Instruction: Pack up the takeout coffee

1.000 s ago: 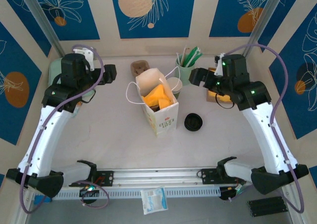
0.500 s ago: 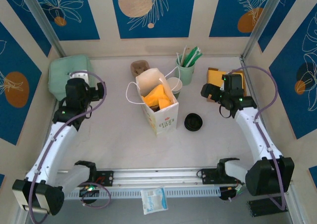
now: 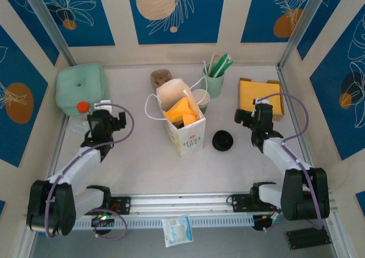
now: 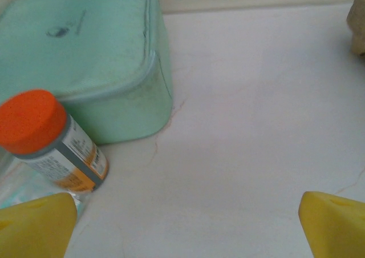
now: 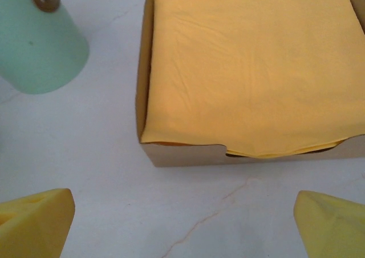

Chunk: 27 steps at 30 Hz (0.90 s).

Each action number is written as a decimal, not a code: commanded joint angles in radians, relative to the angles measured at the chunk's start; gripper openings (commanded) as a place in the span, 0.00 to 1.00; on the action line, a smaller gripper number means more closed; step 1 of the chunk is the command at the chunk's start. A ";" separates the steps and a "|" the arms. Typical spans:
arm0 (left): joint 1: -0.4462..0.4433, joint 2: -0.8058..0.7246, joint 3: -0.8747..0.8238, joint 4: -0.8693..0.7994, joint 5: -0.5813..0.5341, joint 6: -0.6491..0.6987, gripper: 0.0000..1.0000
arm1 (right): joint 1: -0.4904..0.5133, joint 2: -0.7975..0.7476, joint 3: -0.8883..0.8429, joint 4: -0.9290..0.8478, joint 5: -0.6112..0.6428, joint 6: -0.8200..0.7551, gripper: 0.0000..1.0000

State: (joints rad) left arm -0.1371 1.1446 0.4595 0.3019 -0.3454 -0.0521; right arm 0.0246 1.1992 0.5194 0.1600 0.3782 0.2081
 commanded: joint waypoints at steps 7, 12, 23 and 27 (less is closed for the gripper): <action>0.012 0.214 -0.117 0.496 0.034 0.083 0.99 | -0.021 0.108 -0.105 0.390 -0.039 -0.062 0.99; 0.012 0.316 -0.115 0.603 0.083 0.099 0.99 | -0.026 0.141 -0.089 0.415 -0.125 -0.101 0.99; 0.011 0.423 -0.111 0.694 0.158 0.118 0.99 | -0.080 0.182 -0.103 0.511 -0.301 -0.047 0.99; 0.016 0.425 -0.106 0.688 0.167 0.119 0.99 | -0.038 0.345 -0.185 0.846 -0.257 -0.067 0.99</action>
State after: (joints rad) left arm -0.1352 1.5635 0.3489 0.9508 -0.2077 0.0593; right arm -0.0395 1.4639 0.3763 0.7876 0.1272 0.1486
